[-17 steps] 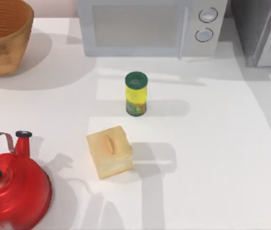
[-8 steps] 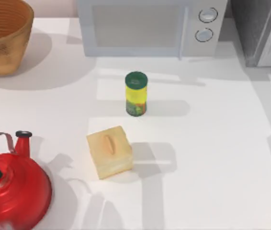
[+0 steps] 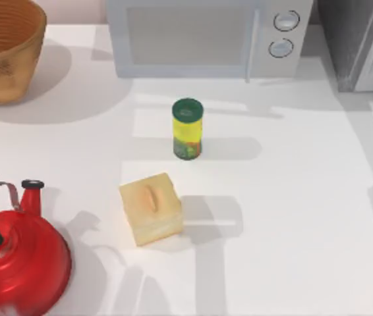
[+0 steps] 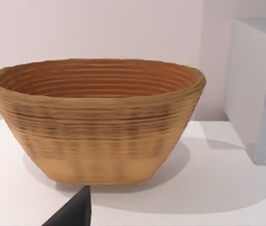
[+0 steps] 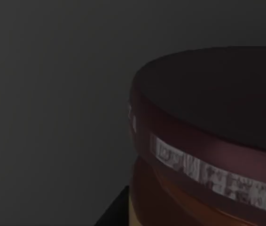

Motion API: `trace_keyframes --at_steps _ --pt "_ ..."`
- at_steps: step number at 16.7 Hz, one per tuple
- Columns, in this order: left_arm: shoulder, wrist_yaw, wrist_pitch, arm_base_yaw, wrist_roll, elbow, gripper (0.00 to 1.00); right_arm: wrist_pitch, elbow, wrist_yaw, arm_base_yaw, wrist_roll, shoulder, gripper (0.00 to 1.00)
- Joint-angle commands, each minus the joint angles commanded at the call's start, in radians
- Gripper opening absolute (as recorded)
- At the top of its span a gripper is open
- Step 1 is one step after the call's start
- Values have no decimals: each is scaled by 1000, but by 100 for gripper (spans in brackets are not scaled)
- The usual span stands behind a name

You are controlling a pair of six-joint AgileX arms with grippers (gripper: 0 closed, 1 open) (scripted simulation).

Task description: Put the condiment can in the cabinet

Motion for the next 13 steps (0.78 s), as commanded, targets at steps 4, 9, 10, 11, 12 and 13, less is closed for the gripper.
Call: trace_keyframes --at_steps 4,9,10,11,12,13 --pt "0 0 0 0 0 0 100 0 0 0 0 0 0 75" --pt "0 0 0 0 0 0 100 0 0 0 0 0 0 100" --pt "0 0 0 0 0 0 100 0 0 0 0 0 0 100" --pt "0 0 0 0 0 0 100 0 0 0 0 0 0 100" --pt "0 0 0 0 0 0 100 0 0 0 0 0 0 100" --pt "0 0 0 0 0 0 100 0 0 0 0 0 0 100"
